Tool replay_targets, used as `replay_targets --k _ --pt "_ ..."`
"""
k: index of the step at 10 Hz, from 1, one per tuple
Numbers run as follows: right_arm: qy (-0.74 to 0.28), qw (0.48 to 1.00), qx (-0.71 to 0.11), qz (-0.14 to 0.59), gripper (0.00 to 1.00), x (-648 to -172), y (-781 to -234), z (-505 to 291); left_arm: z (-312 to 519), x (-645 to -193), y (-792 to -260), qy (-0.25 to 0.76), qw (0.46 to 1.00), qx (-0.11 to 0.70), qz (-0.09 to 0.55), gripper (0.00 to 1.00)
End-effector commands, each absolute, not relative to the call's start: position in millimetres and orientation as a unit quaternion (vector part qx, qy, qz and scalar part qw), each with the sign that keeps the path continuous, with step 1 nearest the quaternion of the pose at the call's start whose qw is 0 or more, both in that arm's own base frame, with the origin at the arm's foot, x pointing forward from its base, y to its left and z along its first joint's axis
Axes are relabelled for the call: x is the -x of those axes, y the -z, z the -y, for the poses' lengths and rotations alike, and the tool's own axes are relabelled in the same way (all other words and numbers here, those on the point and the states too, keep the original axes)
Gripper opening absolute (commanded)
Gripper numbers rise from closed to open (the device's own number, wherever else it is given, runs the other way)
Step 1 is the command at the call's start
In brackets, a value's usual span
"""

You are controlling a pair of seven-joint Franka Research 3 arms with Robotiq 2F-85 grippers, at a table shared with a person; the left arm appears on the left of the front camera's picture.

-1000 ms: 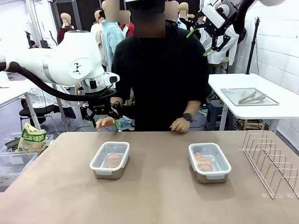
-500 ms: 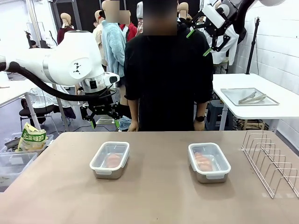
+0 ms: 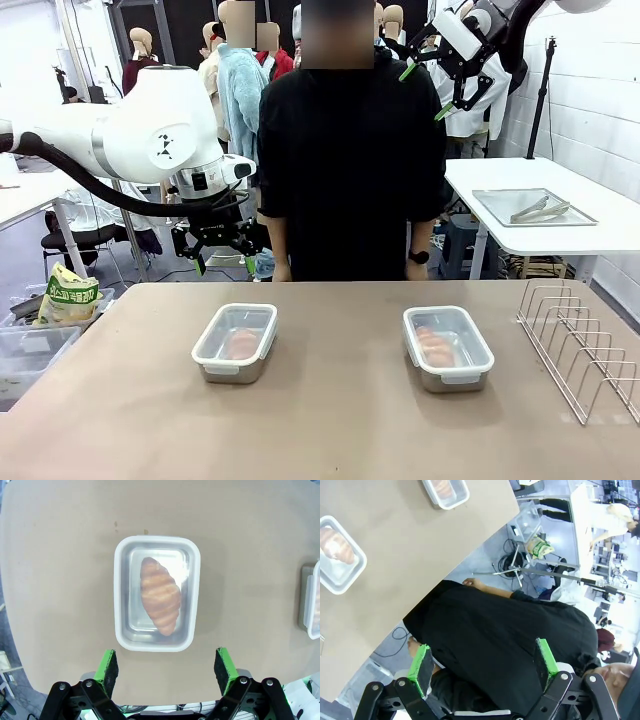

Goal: Place the bread in airtight containers.
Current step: Release when the human grabs the Airtight Container lid.

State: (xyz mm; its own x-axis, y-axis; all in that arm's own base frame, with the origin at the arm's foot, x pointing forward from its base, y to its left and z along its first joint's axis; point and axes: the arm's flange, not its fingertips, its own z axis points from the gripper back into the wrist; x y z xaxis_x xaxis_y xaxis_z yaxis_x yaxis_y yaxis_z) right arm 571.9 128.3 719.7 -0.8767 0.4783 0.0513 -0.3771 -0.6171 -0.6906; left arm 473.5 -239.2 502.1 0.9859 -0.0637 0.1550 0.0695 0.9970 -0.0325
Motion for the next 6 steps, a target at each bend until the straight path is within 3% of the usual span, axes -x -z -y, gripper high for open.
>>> replay_targets --k 1,6 --pt "-0.893 0.24 0.071 0.375 1.0 -570.4 -717.9 -128.7 238.1 -472.9 -504.3 0.031 0.996 0.013 0.081 1.0" --pt "-0.893 0.24 0.071 0.375 1.0 -570.4 -717.9 -128.7 238.1 -472.9 -504.3 0.031 0.996 0.013 0.081 1.0"
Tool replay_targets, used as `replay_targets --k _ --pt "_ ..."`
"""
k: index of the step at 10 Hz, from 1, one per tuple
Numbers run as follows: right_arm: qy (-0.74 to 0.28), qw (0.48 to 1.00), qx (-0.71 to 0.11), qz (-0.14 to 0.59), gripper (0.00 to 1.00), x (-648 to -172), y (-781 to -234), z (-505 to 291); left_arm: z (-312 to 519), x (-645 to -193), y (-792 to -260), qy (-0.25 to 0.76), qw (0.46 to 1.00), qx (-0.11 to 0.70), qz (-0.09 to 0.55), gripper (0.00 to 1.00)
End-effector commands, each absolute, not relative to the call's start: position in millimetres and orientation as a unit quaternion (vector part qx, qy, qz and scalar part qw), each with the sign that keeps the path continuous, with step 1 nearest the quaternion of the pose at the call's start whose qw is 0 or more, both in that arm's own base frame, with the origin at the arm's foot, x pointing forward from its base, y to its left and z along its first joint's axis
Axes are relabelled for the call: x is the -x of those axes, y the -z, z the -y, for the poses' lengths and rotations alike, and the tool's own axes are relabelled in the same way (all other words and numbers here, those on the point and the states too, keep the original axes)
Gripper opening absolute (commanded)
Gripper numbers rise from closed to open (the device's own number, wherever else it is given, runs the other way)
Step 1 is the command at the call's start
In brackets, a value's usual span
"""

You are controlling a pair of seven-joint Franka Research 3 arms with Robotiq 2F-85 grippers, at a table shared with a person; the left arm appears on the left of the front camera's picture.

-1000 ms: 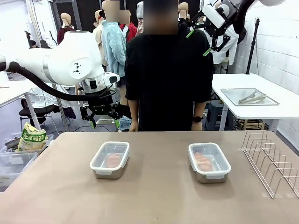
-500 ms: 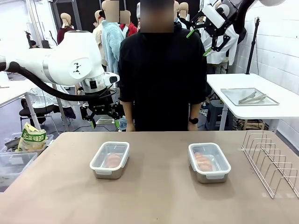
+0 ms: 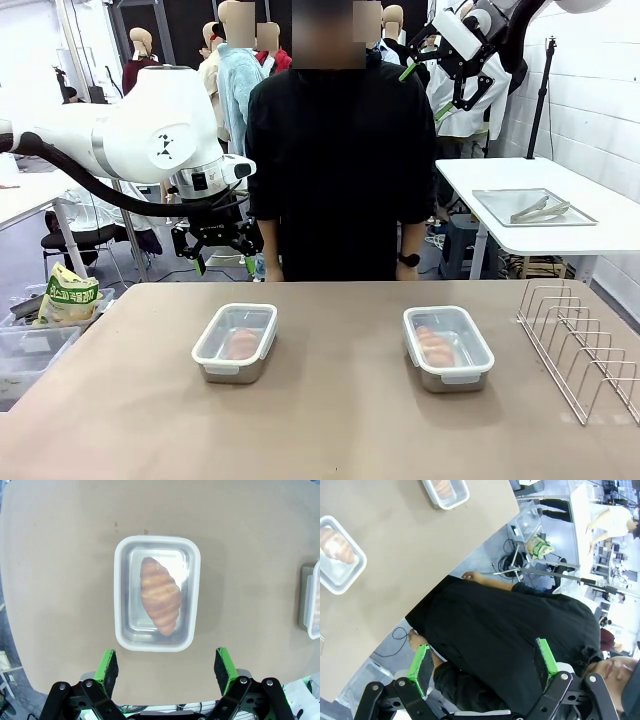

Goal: Place the bread in airtight containers.
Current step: Release when the human grabs the Airtight Container lid.

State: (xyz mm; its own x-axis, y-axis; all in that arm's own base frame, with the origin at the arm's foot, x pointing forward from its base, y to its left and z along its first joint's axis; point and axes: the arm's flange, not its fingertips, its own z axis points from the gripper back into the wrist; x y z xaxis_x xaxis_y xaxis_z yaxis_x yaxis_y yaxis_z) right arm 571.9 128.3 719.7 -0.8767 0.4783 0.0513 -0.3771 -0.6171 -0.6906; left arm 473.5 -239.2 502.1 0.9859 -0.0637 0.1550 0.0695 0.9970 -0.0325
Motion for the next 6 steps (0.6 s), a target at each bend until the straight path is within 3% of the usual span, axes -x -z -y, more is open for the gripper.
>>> replay_targets --k 1,6 --pt "-0.893 0.24 0.071 0.375 1.0 -570.4 -717.9 -128.7 238.1 -472.9 -504.3 0.031 0.996 0.013 0.081 1.0" --pt "-0.893 0.24 0.071 0.375 1.0 -570.4 -717.9 -128.7 238.1 -472.9 -504.3 0.031 0.996 0.013 0.081 1.0"
